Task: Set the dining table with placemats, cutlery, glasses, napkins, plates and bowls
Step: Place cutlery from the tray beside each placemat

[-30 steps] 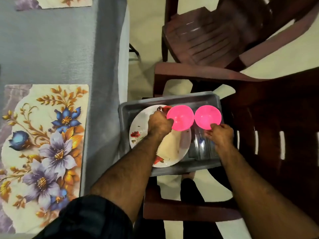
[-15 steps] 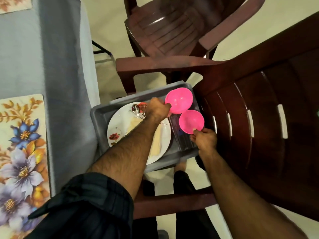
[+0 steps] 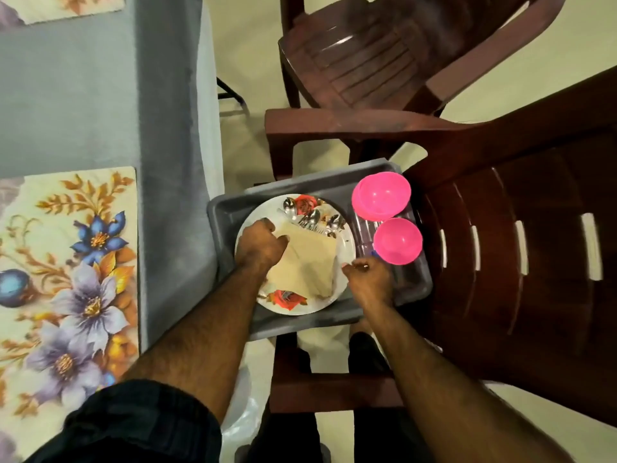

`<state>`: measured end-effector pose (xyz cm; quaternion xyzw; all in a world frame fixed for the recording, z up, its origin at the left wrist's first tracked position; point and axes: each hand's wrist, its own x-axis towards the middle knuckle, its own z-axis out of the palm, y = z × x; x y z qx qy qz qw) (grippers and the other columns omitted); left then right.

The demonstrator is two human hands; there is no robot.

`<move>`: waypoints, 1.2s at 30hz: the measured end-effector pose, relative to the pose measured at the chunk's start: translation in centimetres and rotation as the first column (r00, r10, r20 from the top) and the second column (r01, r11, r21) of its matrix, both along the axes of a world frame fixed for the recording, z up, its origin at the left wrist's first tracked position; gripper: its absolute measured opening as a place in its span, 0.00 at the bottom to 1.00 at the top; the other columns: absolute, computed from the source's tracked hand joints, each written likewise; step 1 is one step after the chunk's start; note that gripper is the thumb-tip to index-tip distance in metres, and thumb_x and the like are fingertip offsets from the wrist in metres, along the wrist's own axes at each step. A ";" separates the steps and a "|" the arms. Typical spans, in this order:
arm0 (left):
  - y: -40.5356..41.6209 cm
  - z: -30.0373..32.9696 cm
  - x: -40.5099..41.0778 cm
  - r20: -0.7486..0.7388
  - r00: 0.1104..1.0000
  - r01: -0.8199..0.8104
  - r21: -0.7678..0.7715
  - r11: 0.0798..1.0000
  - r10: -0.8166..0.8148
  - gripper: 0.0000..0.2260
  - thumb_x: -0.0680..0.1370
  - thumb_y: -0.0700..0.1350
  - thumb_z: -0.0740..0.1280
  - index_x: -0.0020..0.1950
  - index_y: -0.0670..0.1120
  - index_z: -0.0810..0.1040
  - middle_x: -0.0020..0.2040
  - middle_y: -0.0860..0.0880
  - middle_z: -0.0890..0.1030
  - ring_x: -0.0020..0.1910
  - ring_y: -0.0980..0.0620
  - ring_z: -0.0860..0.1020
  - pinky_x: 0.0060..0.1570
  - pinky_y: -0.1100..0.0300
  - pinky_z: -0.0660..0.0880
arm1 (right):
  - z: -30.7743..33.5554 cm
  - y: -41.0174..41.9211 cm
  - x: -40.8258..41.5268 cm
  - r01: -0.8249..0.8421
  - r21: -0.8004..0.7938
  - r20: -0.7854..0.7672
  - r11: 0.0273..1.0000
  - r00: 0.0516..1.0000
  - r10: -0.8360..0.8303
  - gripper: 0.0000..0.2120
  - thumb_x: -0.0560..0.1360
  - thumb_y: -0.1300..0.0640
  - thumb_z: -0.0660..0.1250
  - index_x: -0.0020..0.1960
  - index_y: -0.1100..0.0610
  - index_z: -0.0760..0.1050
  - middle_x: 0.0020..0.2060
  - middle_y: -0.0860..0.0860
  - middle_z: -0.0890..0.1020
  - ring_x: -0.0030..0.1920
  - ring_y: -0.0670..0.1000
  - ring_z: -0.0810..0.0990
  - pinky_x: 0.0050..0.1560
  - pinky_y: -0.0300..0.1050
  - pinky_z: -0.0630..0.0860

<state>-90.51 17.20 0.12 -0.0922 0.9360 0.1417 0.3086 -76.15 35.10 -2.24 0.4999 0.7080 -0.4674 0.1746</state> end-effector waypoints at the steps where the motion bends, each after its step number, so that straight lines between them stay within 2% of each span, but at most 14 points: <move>1: -1.2 -0.4 0.3 0.027 1.000 0.012 -0.031 0.999 -0.012 0.23 0.77 0.57 0.75 0.67 0.48 0.79 0.65 0.45 0.83 0.62 0.42 0.81 0.60 0.51 0.79 | -0.3 -0.8 -0.6 -0.063 -0.042 0.028 0.997 0.998 0.064 0.15 0.70 0.45 0.77 0.51 0.53 0.82 0.44 0.49 0.85 0.46 0.54 0.84 0.50 0.46 0.79; 4: -3.1 -1.9 1.1 0.092 0.994 0.066 -0.044 0.997 -0.062 0.26 0.77 0.58 0.74 0.70 0.46 0.76 0.68 0.44 0.80 0.65 0.41 0.78 0.61 0.51 0.77 | -1.3 -2.7 -2.3 -0.138 -0.066 0.096 0.988 0.985 0.144 0.24 0.72 0.48 0.78 0.63 0.58 0.77 0.55 0.54 0.82 0.55 0.57 0.82 0.51 0.43 0.73; 7: -3.1 -3.1 1.7 0.095 0.988 0.120 -0.002 0.993 -0.119 0.28 0.77 0.59 0.74 0.71 0.46 0.74 0.69 0.44 0.79 0.65 0.41 0.78 0.62 0.50 0.77 | -2.7 -3.6 -3.1 -0.165 0.013 0.164 0.986 0.973 0.161 0.31 0.71 0.49 0.78 0.69 0.61 0.74 0.63 0.57 0.81 0.61 0.61 0.81 0.55 0.46 0.76; 12: -2.2 -4.8 1.6 0.125 0.992 -0.017 0.155 0.988 -0.003 0.27 0.76 0.57 0.77 0.69 0.47 0.75 0.65 0.46 0.81 0.61 0.43 0.80 0.51 0.56 0.74 | -4.4 -4.4 -3.3 -0.054 -0.105 0.128 0.993 0.989 0.068 0.24 0.70 0.54 0.81 0.62 0.61 0.80 0.55 0.55 0.85 0.50 0.56 0.81 0.47 0.44 0.75; 15: -2.0 -5.5 1.2 0.133 0.988 -0.107 0.201 0.974 0.081 0.26 0.73 0.53 0.81 0.69 0.50 0.78 0.64 0.48 0.83 0.58 0.46 0.81 0.48 0.58 0.76 | -5.0 -4.6 -3.2 -0.026 -0.125 0.110 0.992 0.993 0.040 0.21 0.69 0.54 0.82 0.59 0.60 0.82 0.53 0.54 0.86 0.51 0.56 0.83 0.49 0.46 0.79; 18: -2.1 -5.7 0.9 0.136 0.988 -0.098 0.203 0.974 0.070 0.16 0.73 0.48 0.82 0.59 0.50 0.84 0.55 0.50 0.86 0.49 0.49 0.82 0.44 0.59 0.76 | -5.1 -4.4 -3.8 -0.029 -0.117 0.037 0.993 0.999 0.034 0.15 0.69 0.56 0.82 0.53 0.57 0.84 0.48 0.50 0.87 0.49 0.55 0.84 0.51 0.45 0.80; 21: -2.7 -5.8 0.9 0.132 0.988 -0.106 0.246 0.963 0.075 0.09 0.73 0.45 0.81 0.48 0.51 0.83 0.47 0.52 0.85 0.46 0.50 0.81 0.44 0.58 0.76 | -4.9 -3.9 -4.5 -0.068 -0.130 -0.008 0.989 0.998 0.068 0.11 0.69 0.57 0.82 0.42 0.54 0.80 0.39 0.48 0.84 0.44 0.54 0.84 0.43 0.42 0.76; 22: -2.9 -5.7 1.0 0.115 0.991 -0.098 0.263 0.960 0.070 0.08 0.74 0.45 0.80 0.48 0.51 0.83 0.47 0.52 0.84 0.47 0.49 0.82 0.46 0.57 0.78 | -4.6 -3.7 -4.6 -0.086 -0.136 -0.023 0.987 0.996 0.084 0.10 0.70 0.57 0.81 0.42 0.55 0.80 0.39 0.47 0.84 0.43 0.54 0.83 0.42 0.41 0.75; 24: -3.2 -5.4 1.1 0.061 0.997 -0.072 0.298 0.952 0.057 0.08 0.75 0.45 0.78 0.51 0.51 0.83 0.48 0.52 0.85 0.48 0.49 0.83 0.50 0.54 0.81 | -3.7 -3.3 -4.8 -0.111 -0.150 -0.074 0.982 0.992 0.100 0.09 0.72 0.59 0.80 0.49 0.56 0.82 0.42 0.47 0.85 0.46 0.53 0.84 0.44 0.41 0.76; 26: -2.8 -4.7 1.3 0.030 0.997 -0.080 0.350 0.933 0.074 0.08 0.75 0.45 0.77 0.52 0.51 0.83 0.48 0.52 0.86 0.48 0.50 0.83 0.50 0.54 0.81 | -2.4 -2.7 -5.1 -0.114 -0.126 -0.131 0.985 0.987 0.098 0.14 0.73 0.62 0.78 0.57 0.58 0.82 0.46 0.47 0.85 0.48 0.52 0.85 0.45 0.41 0.77; 28: -1.8 -3.8 1.0 0.025 0.993 -0.114 0.431 0.895 0.115 0.09 0.74 0.44 0.78 0.52 0.51 0.83 0.47 0.53 0.86 0.46 0.52 0.84 0.51 0.53 0.83 | -0.8 -1.5 -5.5 -0.127 -0.049 -0.189 0.991 0.975 0.116 0.15 0.74 0.62 0.77 0.59 0.59 0.82 0.46 0.47 0.84 0.47 0.51 0.84 0.44 0.40 0.77; 30: 0.1 -2.6 0.4 0.035 0.990 -0.138 0.504 0.852 0.140 0.11 0.73 0.42 0.80 0.52 0.50 0.83 0.46 0.54 0.86 0.46 0.52 0.84 0.51 0.55 0.83 | 0.7 0.4 -5.6 -0.125 0.016 -0.234 0.992 0.964 0.125 0.14 0.74 0.61 0.77 0.59 0.58 0.83 0.46 0.46 0.84 0.46 0.50 0.83 0.47 0.42 0.78; 33: 4.1 -0.8 0.2 0.107 0.990 -0.140 0.570 0.810 0.095 0.12 0.73 0.37 0.79 0.45 0.52 0.81 0.42 0.52 0.86 0.43 0.50 0.85 0.46 0.55 0.82 | 2.2 4.6 -4.1 -0.123 0.087 -0.240 0.989 0.961 0.141 0.14 0.74 0.59 0.77 0.59 0.56 0.83 0.49 0.47 0.86 0.49 0.51 0.85 0.53 0.50 0.82; 36: 7.5 -0.7 2.1 0.233 0.972 -0.147 0.574 0.806 0.011 0.14 0.70 0.35 0.80 0.40 0.51 0.79 0.37 0.49 0.85 0.37 0.46 0.83 0.42 0.50 0.83 | 3.1 8.6 -1.4 -0.165 0.204 -0.151 0.965 0.968 0.198 0.15 0.73 0.58 0.78 0.59 0.56 0.84 0.51 0.52 0.87 0.50 0.54 0.86 0.53 0.49 0.82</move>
